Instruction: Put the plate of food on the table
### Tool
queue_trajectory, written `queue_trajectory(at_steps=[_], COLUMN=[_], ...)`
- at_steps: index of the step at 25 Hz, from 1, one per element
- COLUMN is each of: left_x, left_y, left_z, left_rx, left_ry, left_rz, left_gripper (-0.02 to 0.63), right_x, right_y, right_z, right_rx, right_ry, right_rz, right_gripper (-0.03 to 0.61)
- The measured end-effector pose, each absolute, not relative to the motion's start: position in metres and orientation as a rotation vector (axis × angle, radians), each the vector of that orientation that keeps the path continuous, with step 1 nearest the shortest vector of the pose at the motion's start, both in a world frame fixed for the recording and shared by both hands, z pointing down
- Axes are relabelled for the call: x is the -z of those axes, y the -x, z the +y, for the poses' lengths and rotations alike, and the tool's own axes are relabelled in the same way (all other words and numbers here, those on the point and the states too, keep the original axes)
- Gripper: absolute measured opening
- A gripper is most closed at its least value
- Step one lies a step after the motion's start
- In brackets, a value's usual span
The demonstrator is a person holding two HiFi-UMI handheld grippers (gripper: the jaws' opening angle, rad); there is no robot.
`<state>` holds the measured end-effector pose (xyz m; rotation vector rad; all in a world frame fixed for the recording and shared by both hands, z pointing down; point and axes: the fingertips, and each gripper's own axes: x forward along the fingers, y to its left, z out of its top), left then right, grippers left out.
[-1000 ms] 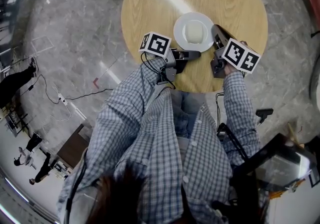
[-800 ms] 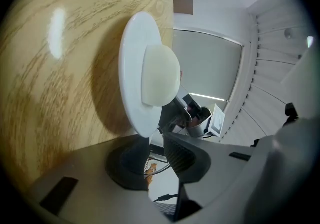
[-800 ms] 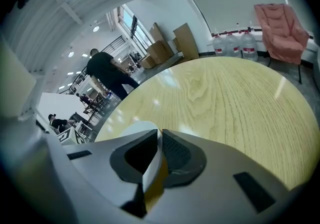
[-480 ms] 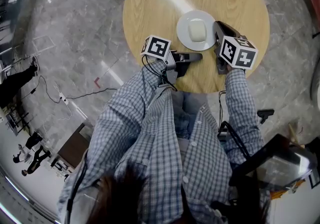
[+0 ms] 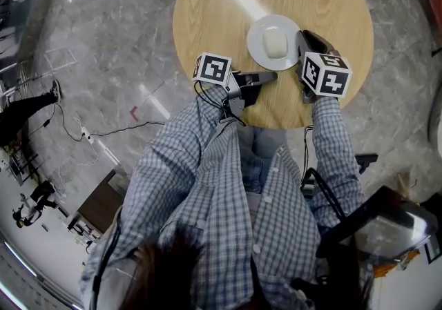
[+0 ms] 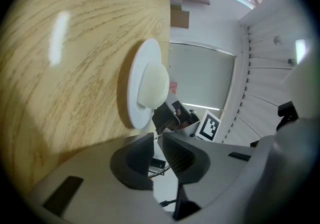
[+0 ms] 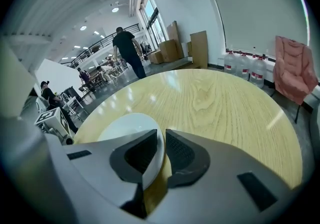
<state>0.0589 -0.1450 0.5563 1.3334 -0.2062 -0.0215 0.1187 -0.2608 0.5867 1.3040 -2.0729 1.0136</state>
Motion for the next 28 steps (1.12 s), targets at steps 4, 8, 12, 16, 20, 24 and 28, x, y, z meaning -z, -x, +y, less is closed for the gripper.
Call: queue_trajectory(at_steps=[4,8,12,16,20,24,28], left_x=[-0.558,-0.557,-0.545,-0.526,-0.502,-0.476,-0.434], left_y=[-0.042,-0.024,-0.015,-0.005,0.001,0.001,-0.004], left_z=[-0.146,-0.151,-0.159,-0.176,-0.184,-0.189,-0.191], left_rx=[0.019,-0.018,-0.028,-0.032,-0.046,-0.063,-0.046], left_ry=[-1.368,-1.457,-1.543,-1.643,-1.759,-1.856,-1.941], left_rz=[-0.317,-0.441,-0.536,-0.646,-0.699,-0.703,-0.72], left_gripper=[0.008,0.008,0.007,0.006,0.006,0.008,0.007], right_x=[-0.582,-0.569,-0.549,-0.523,-0.497,-0.47,-0.431], right_y=[-0.12,-0.13,-0.137,-0.137,-0.139,-0.147,-0.16], right_z=[-0.257,-0.257,-0.253,-0.249,-0.244,-0.24,-0.232], right_rx=[-1.021,-0.953,-0.959,-1.058,-1.081,-1.068,-1.026], right_ry=[-1.312,-1.409,-1.486,-1.512,-1.56,-1.603,-1.65], right_rz=[-2.09,-2.098,-2.14,-2.218,-2.278,-2.337,-2.379], right_gripper=[0.038,0.038,0.037,0.035,0.015,0.011,0.008])
